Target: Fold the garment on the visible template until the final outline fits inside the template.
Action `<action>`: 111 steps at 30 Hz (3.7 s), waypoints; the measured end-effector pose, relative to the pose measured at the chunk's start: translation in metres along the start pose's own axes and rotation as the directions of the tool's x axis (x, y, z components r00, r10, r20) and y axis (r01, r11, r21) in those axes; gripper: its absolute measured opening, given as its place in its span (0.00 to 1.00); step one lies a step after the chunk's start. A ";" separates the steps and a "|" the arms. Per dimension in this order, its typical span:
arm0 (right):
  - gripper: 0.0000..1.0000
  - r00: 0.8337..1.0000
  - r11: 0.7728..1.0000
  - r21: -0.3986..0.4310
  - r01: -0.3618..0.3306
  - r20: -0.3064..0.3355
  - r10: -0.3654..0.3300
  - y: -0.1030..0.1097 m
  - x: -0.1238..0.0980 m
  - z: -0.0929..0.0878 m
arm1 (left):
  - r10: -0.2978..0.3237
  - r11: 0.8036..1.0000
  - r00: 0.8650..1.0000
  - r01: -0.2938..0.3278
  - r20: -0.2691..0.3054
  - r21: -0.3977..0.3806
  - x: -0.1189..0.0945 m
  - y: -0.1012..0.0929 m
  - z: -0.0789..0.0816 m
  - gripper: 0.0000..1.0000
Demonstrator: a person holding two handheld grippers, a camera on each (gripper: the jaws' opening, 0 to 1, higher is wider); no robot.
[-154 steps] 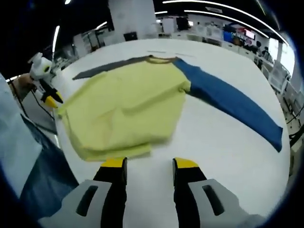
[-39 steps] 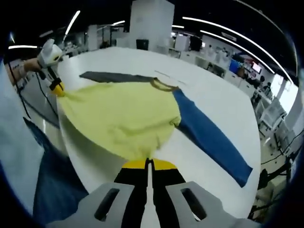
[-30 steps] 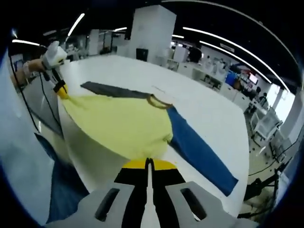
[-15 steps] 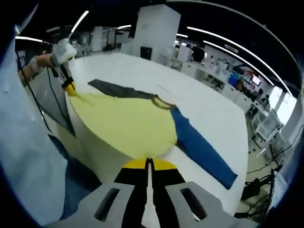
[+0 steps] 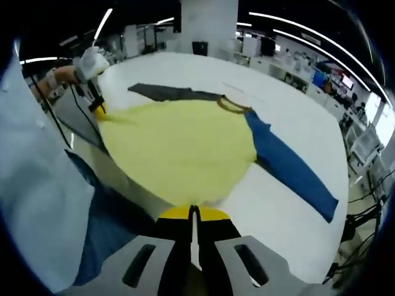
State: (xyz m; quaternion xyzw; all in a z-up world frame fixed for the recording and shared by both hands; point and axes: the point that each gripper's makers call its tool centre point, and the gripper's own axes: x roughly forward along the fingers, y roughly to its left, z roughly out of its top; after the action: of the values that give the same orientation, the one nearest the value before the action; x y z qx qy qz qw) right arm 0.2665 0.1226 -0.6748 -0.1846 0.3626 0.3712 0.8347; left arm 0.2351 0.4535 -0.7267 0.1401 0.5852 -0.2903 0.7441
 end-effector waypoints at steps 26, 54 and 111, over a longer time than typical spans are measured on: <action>0.03 0.985 0.983 0.167 -0.078 -0.143 0.102 0.008 0.050 -0.068 | -0.072 0.997 0.982 0.077 -0.176 0.022 0.043 0.007 -0.019 0.00; 0.20 0.985 0.991 0.127 -0.049 -0.158 0.070 -0.006 0.047 -0.067 | -0.020 0.987 0.978 0.052 -0.206 0.149 0.032 0.018 -0.026 0.09; 0.55 0.976 0.998 0.026 0.052 0.212 -0.057 -0.070 0.068 0.101 | 0.012 0.999 0.815 -0.037 0.579 0.031 -0.046 0.033 0.156 0.89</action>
State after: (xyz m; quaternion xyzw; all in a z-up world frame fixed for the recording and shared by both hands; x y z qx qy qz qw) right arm 0.3974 0.1675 -0.6550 -0.1451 0.2700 0.3620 0.8804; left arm 0.3711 0.4072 -0.6441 0.0680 0.3235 -0.3215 0.8873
